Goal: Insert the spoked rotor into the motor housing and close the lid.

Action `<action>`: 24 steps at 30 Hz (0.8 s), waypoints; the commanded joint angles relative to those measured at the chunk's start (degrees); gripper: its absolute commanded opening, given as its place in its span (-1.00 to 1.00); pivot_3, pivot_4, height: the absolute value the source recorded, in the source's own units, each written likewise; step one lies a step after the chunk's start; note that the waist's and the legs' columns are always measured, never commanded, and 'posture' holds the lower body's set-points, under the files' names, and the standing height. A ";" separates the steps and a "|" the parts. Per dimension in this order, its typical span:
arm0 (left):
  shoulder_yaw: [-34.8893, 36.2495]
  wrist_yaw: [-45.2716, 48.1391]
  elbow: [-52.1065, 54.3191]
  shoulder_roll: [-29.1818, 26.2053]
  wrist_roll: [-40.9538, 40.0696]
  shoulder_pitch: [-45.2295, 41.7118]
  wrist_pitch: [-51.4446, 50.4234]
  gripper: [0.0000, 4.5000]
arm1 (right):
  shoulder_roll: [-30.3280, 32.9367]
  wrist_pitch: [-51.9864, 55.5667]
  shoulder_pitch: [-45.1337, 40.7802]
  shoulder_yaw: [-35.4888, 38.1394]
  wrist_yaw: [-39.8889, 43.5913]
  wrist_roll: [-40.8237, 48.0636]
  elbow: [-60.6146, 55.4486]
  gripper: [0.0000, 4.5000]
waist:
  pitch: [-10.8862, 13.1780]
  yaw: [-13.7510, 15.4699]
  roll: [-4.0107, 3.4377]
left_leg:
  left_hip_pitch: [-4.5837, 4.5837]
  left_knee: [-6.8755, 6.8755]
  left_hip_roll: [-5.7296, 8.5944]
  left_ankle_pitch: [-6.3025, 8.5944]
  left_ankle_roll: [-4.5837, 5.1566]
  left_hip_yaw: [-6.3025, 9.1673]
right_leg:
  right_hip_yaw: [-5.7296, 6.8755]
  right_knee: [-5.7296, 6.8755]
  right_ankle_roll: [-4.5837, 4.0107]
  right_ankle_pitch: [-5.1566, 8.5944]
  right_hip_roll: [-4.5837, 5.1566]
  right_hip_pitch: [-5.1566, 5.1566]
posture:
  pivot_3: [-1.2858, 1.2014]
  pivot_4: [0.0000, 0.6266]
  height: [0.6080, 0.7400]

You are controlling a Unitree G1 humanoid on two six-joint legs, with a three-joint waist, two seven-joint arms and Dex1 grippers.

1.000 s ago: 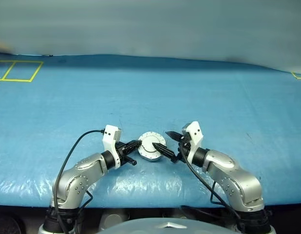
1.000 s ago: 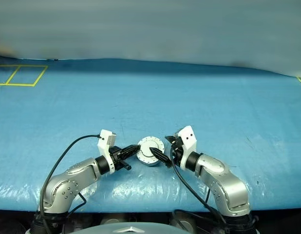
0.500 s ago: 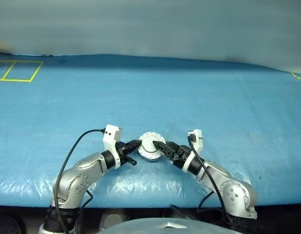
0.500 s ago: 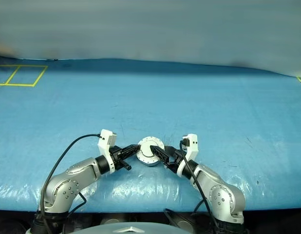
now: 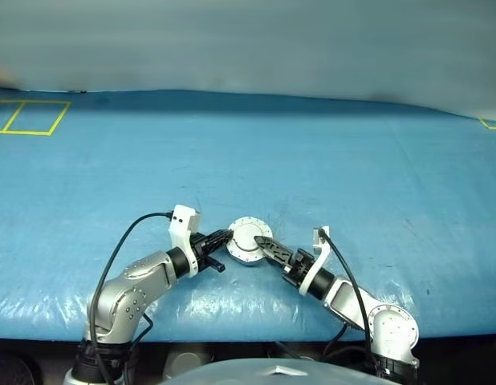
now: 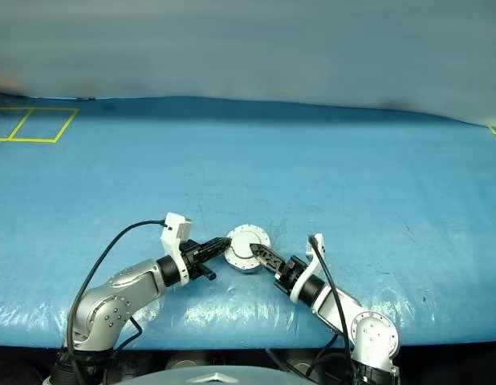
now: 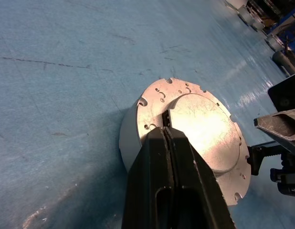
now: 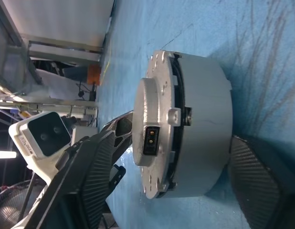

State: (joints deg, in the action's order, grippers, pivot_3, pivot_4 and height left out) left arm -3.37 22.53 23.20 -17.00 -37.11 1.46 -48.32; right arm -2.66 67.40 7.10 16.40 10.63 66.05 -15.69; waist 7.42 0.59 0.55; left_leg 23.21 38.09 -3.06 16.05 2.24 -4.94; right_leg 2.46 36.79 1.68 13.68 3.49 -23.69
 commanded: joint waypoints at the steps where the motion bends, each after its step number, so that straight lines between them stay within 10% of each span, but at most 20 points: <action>1: -0.74 0.24 -0.69 0.18 0.42 0.45 -0.23 -1.00 | -0.47 0.96 -0.53 -0.19 -1.11 5.73 0.35 0.15 | 0.00 -0.21 0.00 | 0.00 0.00 0.00 0.00 0.00 0.00 | -0.01 0.00 0.00 0.00 0.00 0.00 | 0.03 -0.52 1.00; 6: -0.48 0.53 -0.60 0.34 0.67 0.61 -0.32 -1.00 | 1.02 1.32 0.04 -1.18 -2.58 8.03 1.18 -0.45 | -0.02 -0.55 -0.03 | 0.02 0.00 0.02 0.00 0.00 0.06 | -0.01 0.01 0.07 -0.01 -0.03 0.02 | 0.03 -0.52 1.00; 20: 7.70 -4.88 0.25 8.23 -5.43 -0.13 -0.10 -1.00 | 1.86 -1.39 1.57 -3.93 -4.40 9.67 1.06 -0.45 | -0.02 -1.22 -0.02 | 0.10 0.03 0.04 0.00 0.03 0.09 | -0.09 0.02 0.46 -0.17 -0.04 -0.03 | 0.03 -0.52 1.00; 24: 14.29 -8.99 -0.96 12.57 -14.60 0.45 -3.74 -0.58 | 0.27 -3.41 1.77 -3.26 -5.22 13.24 0.75 -0.45 | -0.02 -1.27 -0.02 | 0.19 0.03 0.02 0.00 0.03 0.19 | -0.09 0.02 0.50 -0.19 -0.10 -0.08 | 0.03 -0.52 1.00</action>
State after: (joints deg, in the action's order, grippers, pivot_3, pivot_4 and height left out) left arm 8.42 14.99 22.36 -5.36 -47.59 1.58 -51.05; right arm -1.52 64.96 9.05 13.41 5.18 75.69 -13.70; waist 7.40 -0.68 0.52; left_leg 23.46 38.13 -3.04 16.04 2.27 -4.71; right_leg 2.38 36.82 2.19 13.48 3.38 -23.80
